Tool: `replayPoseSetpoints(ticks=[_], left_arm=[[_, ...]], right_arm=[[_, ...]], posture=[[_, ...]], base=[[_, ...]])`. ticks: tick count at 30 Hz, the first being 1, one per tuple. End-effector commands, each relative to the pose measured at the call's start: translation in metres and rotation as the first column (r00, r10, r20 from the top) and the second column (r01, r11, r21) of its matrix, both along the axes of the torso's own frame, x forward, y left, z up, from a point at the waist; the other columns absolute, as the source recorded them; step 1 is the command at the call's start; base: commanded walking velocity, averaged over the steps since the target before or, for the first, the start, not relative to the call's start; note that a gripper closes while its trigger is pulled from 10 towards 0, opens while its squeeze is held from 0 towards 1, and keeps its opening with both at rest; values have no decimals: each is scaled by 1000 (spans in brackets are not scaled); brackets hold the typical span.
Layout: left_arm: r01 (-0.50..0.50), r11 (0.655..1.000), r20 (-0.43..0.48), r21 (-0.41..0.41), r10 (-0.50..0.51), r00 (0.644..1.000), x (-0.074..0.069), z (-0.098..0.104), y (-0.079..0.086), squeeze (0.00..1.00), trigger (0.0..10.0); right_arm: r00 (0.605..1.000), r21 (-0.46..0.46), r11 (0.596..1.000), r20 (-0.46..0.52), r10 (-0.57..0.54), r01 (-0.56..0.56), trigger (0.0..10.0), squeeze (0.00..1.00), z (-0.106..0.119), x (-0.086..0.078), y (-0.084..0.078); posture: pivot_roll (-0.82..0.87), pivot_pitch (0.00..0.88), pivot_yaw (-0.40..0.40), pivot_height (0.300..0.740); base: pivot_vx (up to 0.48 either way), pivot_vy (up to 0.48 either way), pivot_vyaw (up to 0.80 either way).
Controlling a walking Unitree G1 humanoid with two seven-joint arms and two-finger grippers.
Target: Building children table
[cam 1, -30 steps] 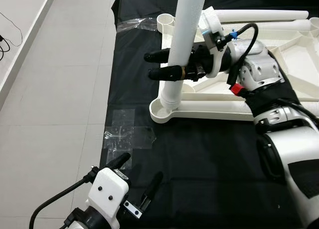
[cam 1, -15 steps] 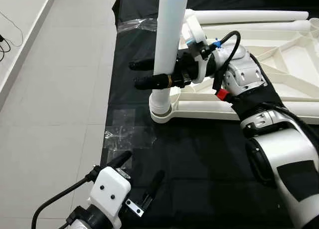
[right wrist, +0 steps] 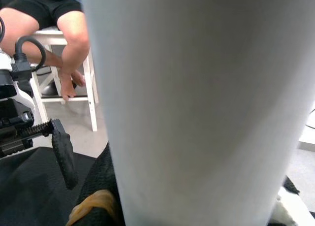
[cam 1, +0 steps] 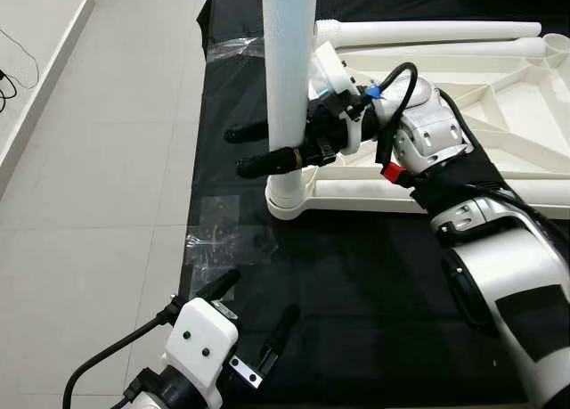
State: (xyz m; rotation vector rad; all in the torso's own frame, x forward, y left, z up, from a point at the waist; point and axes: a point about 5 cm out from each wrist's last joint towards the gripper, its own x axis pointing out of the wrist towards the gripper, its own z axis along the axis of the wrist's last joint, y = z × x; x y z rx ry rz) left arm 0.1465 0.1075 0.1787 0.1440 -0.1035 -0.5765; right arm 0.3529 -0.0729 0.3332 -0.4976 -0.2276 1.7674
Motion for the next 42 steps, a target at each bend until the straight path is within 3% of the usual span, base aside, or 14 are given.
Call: replayPoseSetpoints(ticks=[1, 9, 32, 37, 42], left_arm=[[0, 1000, -31, 14, 1, 1000, -2, -7, -1, 0, 10000], [2, 1000, -31, 10, -2, 1000, -1, -7, -3, 0, 10000], [6, 1000, -25, 10, -6, 1000, 0, -7, -3, 0, 10000], [7, 1000, -22, 9, -7, 1000, 1, -6, -4, 0, 10000], [10, 1000, -17, 9, -10, 1000, 2, -6, -4, 0, 10000]], right_arm=[[996, -85, 996, -88, 1, -9, 10000, 0, -21, 2, 0], [993, -41, 999, -118, 9, -14, 10000, 0, -18, 3, 4], [979, 29, 989, -153, -137, 143, 10000, 0, -32, 15, 2], [966, 49, 975, -155, -207, 217, 10000, 0, -37, 17, -1], [922, 83, 923, -134, -364, 376, 10000, 0, -46, 20, -6]], posture=[[119, 366, -23, 740], [116, 367, -26, 740], [110, 369, -22, 740], [107, 368, -23, 740], [95, 364, -25, 740]], base=[[0, 0, 0], [0, 0, 0], [0, 0, 0], [0, 0, 0], [0, 0, 0]])
